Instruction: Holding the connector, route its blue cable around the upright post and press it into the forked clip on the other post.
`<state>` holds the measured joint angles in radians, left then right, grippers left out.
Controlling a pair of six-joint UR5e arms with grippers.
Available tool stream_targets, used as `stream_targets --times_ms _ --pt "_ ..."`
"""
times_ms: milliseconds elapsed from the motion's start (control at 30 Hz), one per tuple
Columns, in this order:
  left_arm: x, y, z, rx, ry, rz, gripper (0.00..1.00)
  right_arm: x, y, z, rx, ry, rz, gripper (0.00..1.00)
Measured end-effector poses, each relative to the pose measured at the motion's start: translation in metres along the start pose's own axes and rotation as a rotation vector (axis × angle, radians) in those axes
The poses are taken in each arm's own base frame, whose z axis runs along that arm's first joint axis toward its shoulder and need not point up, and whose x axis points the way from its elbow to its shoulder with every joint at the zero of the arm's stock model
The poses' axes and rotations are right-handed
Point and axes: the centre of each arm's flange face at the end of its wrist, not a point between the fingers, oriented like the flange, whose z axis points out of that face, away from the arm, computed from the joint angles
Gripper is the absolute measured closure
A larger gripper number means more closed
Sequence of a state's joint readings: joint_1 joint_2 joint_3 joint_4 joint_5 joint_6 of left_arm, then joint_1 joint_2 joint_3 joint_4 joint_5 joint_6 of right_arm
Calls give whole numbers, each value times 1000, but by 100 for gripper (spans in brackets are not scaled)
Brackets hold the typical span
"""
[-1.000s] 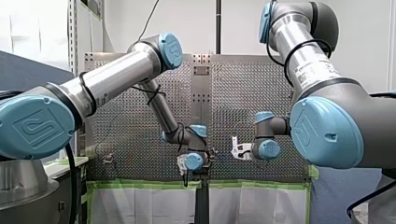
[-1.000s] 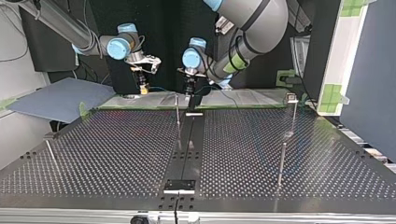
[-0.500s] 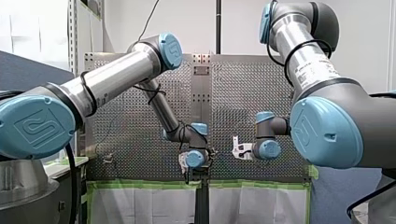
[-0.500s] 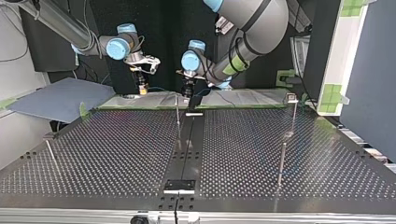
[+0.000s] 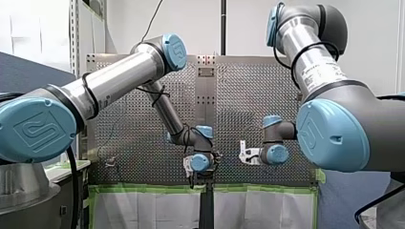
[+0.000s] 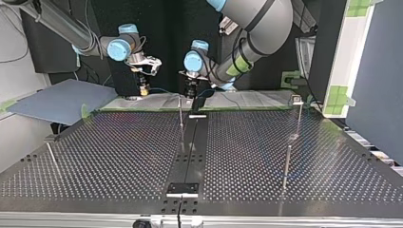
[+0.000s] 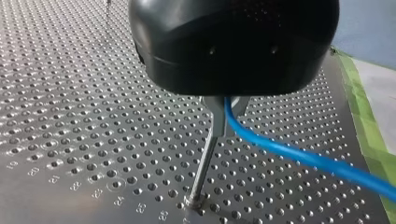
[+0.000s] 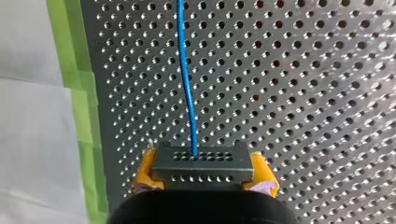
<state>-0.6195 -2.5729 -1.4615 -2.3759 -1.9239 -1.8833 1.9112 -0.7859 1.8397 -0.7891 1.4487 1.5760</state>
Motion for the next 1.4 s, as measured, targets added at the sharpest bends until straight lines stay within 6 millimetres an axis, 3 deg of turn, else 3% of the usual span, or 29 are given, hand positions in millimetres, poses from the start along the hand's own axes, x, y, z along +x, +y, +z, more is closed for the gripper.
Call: stream_targets --times_ms 200,933,1400 --pt "0 2 1 -4 2 2 100 -10 7 4 -14 -11 5 100" --pt "-12 14 18 5 -17 -37 100 12 18 28 31 31 38 100" --pt "-14 21 22 3 -14 -39 100 15 29 32 19 31 43 100"
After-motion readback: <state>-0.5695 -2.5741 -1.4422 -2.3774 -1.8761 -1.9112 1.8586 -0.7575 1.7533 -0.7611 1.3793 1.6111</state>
